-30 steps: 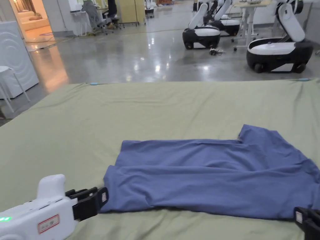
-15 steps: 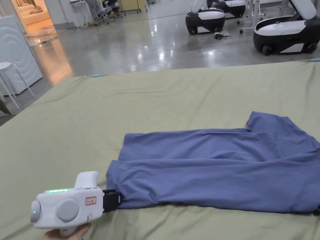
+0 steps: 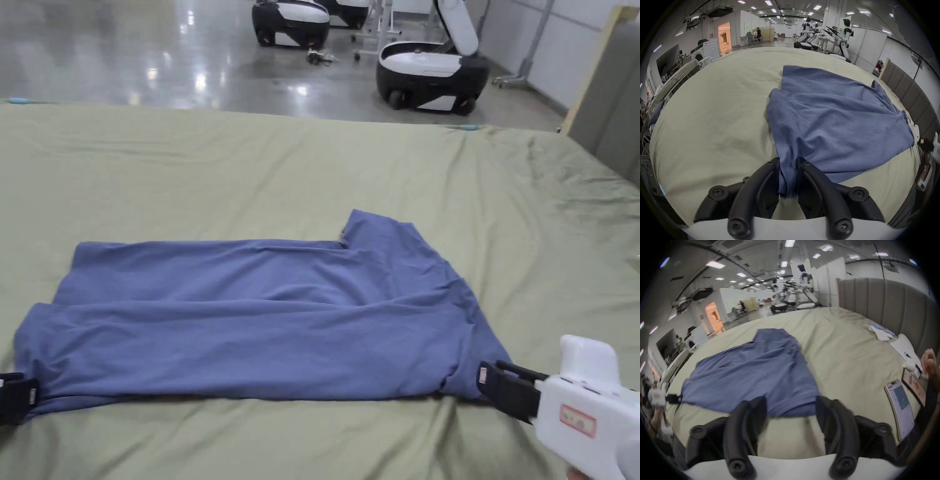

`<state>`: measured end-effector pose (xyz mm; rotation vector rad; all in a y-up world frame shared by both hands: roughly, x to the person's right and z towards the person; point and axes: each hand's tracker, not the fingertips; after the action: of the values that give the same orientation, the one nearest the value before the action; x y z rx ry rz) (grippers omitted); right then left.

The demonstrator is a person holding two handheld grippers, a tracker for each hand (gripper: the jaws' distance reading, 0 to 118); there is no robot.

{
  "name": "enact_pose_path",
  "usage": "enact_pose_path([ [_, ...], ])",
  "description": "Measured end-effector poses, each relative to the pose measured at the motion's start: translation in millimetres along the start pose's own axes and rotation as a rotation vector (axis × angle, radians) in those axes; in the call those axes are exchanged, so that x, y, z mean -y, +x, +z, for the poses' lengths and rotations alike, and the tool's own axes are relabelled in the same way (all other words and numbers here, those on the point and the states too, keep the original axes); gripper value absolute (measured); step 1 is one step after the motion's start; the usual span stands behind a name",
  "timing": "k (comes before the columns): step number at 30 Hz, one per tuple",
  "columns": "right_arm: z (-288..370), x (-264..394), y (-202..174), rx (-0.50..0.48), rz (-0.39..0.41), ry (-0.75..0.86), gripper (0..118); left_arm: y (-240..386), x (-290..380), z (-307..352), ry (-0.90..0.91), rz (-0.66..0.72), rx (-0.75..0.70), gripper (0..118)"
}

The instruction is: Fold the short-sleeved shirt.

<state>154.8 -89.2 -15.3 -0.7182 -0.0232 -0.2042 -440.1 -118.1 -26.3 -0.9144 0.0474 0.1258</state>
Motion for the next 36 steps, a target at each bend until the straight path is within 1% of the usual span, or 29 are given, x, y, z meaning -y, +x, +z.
enact_pose_path([
  [2,-31.0,-10.6,13.4,0.015,-0.047,-0.049,72,0.8,1.5,1.8,0.0,-0.011,0.0,16],
  [3,-48.1,-13.7,18.0,0.024,-0.067,-0.109,70,1.5,0.7,2.4,-0.004,-0.01,0.002,16],
  [4,-62.1,-13.3,20.3,0.026,-0.08,-0.151,64,1.9,0.7,2.9,-0.005,-0.007,0.003,16],
  [5,-72.8,-12.7,20.6,0.013,-0.086,-0.228,52,0.4,1.4,2.7,-0.005,-0.007,0.005,16],
  [6,-66.2,-13.1,12.0,0.081,0.028,-0.191,35,0.2,2.3,4.5,-0.002,-0.007,0.011,16],
  [7,-55.2,-15.5,4.7,0.089,0.093,-0.162,25,0.1,3.1,6.1,0.002,-0.005,0.014,16],
  [8,-50.2,-15.6,1.4,0.087,0.144,-0.155,25,-0.2,3.7,9.8,0.009,0.001,0.019,16],
  [9,-45.2,-16.1,-0.6,0.061,0.108,-0.166,7,-2.1,4.0,14.7,0.033,0.011,0.033,15],
  [10,-41.9,-16.5,-0.2,0.047,0.106,-0.178,7,-3.0,4.5,21.8,0.054,0.026,0.052,14],
  [11,-35.1,-15.0,0.6,0.024,0.093,-0.169,7,-4.3,3.9,32.0,0.075,0.038,0.076,9],
  [13,-16.8,-15.0,-2.9,0.088,0.138,-0.086,7,-9.4,3.0,54.1,0.142,0.064,0.113,8],
  [14,-7.1,-17.0,-2.9,0.096,0.151,-0.061,7,-11.3,0.8,64.3,0.134,0.068,0.142,8],
  [15,1.3,-19.6,-2.6,0.09,0.141,-0.075,7,-10.2,0.1,75.0,0.135,0.049,0.127,8],
  [17,21.8,-17.7,-7.2,0.112,0.128,-0.054,7,-4.5,0.3,92.6,0.152,-0.042,0.109,8],
  [18,29.3,-16.0,-6.6,0.115,0.133,-0.045,7,-2.6,4.1,102.0,0.178,-0.057,0.103,8],
  [20,47.9,-8.4,-6.3,0.131,0.164,-0.028,7,-3.8,15.4,120.3,0.174,-0.064,0.117,8],
  [22,66.2,2.0,2.1,0.139,0.149,-0.041,7,-10.2,31.7,132.6,0.178,-0.063,0.135,8],
  [25,93.3,28.0,10.6,0.128,0.093,-0.041,7,-19.8,65.2,143.0,0.146,-0.04,0.156,8],
  [27,102.5,45.6,12.7,0.122,0.092,-0.062,7,-26.5,85.2,140.4,0.097,-0.014,0.157,8],
  [30,100.4,62.8,10.9,0.121,0.098,-0.066,7,-31.4,101.9,130.6,0.092,-0.004,0.181,10],
  [31,97.7,65.7,10.3,0.128,0.101,-0.063,14,-34.1,102.2,128.1,0.081,0.019,0.206,20],
  [32,95.3,66.1,9.1,0.131,0.107,-0.056,27,-35.1,103.1,127.3,0.086,0.039,0.224,38],
  [33,94.7,66.6,7.5,0.143,0.118,-0.052,47,-34.4,102.7,129.2,0.129,0.034,0.2,64],
  [34,96.1,66.6,5.3,0.166,0.13,-0.032,50,-34.2,101.7,132.9,0.152,0.023,0.205,72],
  [35,99.6,65.3,3.9,0.162,0.133,-0.021,52,-33.4,98.8,139.2,0.188,0.003,0.188,72],
  [36,102.7,63.0,5.1,0.137,0.136,0.011,56,-31.5,97.1,148.2,0.243,-0.022,0.176,72],
])
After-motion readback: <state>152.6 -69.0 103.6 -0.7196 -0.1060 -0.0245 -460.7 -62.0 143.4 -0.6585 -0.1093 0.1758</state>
